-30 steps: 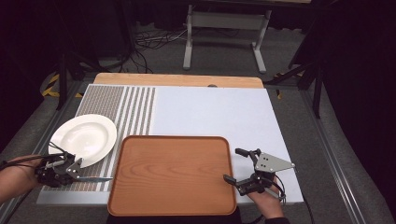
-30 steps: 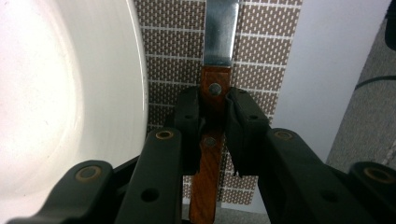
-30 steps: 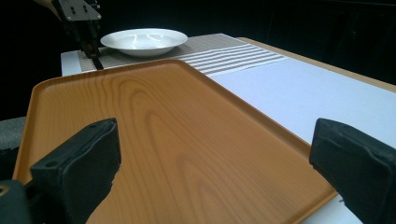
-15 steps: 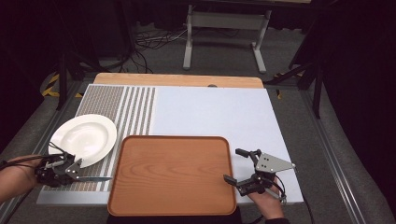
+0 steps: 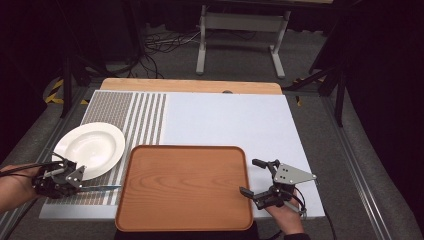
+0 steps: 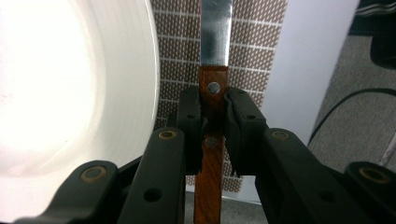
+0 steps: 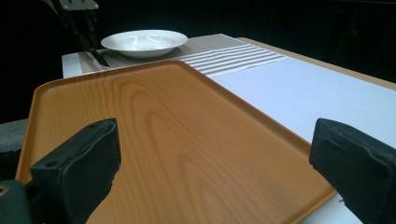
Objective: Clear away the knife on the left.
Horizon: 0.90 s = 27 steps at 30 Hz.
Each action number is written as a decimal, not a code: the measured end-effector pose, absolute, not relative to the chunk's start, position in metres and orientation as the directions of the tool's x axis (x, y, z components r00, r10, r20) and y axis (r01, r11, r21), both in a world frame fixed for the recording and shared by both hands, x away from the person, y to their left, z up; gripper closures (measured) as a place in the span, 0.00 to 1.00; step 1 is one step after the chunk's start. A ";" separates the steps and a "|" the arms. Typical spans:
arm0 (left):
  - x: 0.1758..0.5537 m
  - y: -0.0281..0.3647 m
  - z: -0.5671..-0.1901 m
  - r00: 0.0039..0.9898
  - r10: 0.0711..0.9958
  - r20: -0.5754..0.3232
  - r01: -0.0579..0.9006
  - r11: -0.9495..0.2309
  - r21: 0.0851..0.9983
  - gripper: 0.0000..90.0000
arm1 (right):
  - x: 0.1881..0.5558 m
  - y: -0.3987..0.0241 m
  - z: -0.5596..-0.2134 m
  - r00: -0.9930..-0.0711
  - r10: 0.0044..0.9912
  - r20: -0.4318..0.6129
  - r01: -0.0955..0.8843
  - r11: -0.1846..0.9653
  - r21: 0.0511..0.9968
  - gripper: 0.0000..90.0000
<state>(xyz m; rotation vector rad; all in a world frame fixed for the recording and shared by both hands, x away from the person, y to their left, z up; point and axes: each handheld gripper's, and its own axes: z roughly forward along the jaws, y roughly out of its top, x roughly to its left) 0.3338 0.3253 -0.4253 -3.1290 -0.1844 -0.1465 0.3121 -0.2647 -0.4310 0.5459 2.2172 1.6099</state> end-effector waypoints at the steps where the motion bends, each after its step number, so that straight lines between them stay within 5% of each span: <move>1: 0.333 0.325 -0.419 0.987 0.129 0.098 0.129 -0.992 0.010 0.87 | 0.312 -0.265 -0.431 -0.867 0.496 -0.055 0.103 0.284 0.953 0.03; 13: 0.333 0.313 -0.398 0.965 0.251 0.075 0.244 -0.965 0.095 0.86 | 0.312 -0.264 -0.430 -0.865 0.498 -0.059 0.102 0.289 0.952 0.03; 17: 0.339 0.306 -0.390 0.912 0.410 0.004 0.406 -0.903 0.139 0.86 | 0.312 -0.265 -0.430 -0.865 0.498 -0.059 0.102 0.289 0.952 0.03; 27: 0.342 0.292 -0.384 0.890 0.454 -0.050 0.454 -0.870 0.193 0.86 | 0.312 -0.266 -0.430 -0.864 0.499 -0.060 0.100 0.288 0.952 0.03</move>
